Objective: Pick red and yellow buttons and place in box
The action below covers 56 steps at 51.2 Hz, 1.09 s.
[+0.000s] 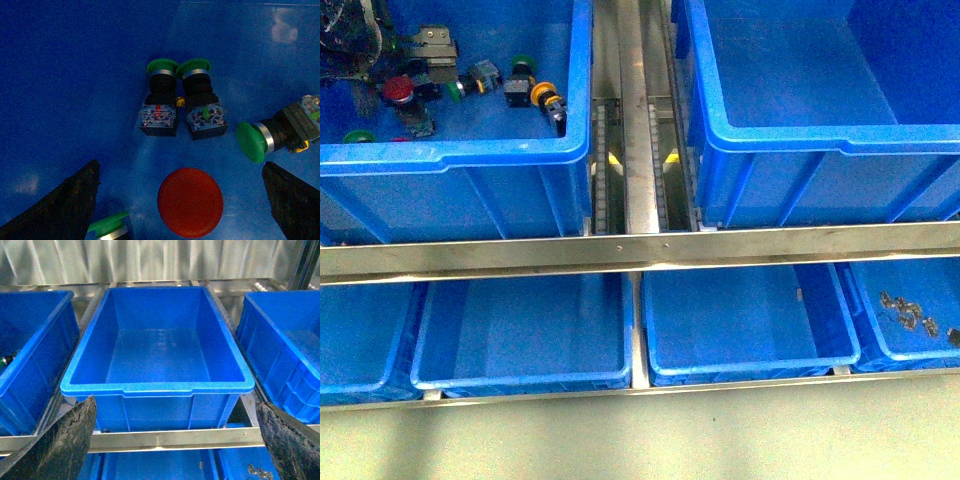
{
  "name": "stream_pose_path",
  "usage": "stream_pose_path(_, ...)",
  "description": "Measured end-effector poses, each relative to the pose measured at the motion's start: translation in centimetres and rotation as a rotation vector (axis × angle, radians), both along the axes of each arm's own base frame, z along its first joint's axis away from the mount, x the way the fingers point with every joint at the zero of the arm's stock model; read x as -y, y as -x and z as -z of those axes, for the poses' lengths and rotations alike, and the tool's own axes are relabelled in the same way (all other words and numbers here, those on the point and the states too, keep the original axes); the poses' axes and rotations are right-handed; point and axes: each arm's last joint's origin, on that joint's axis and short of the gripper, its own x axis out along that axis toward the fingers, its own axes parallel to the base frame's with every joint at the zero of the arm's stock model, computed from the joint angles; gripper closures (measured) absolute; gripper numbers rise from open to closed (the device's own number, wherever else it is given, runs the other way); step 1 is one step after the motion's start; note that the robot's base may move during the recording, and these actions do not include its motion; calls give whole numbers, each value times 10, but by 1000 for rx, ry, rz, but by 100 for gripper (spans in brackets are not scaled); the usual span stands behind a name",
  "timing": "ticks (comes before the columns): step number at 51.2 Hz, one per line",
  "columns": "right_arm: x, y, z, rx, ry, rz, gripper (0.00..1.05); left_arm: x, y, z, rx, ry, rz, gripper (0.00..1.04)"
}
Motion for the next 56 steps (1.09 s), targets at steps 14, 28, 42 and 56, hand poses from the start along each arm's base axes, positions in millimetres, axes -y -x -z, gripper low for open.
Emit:
stream_pose_path(14, 0, 0, 0, 0, 0, 0, 7, 1, -1, 15, -34, -6, -6, 8)
stream_pose_path(28, 0, 0, 0, 0, 0, 0, 7, 1, -5, 25, -47, -11, -7, 8)
stream_pose_path(42, 0, 0, 0, 0, 0, 0, 7, 3, -15, 32, -62, 8, -38, 36)
stream_pose_path(56, 0, 0, 0, 0, 0, 0, 7, 6, -14, 39, -56, 31, -46, 74)
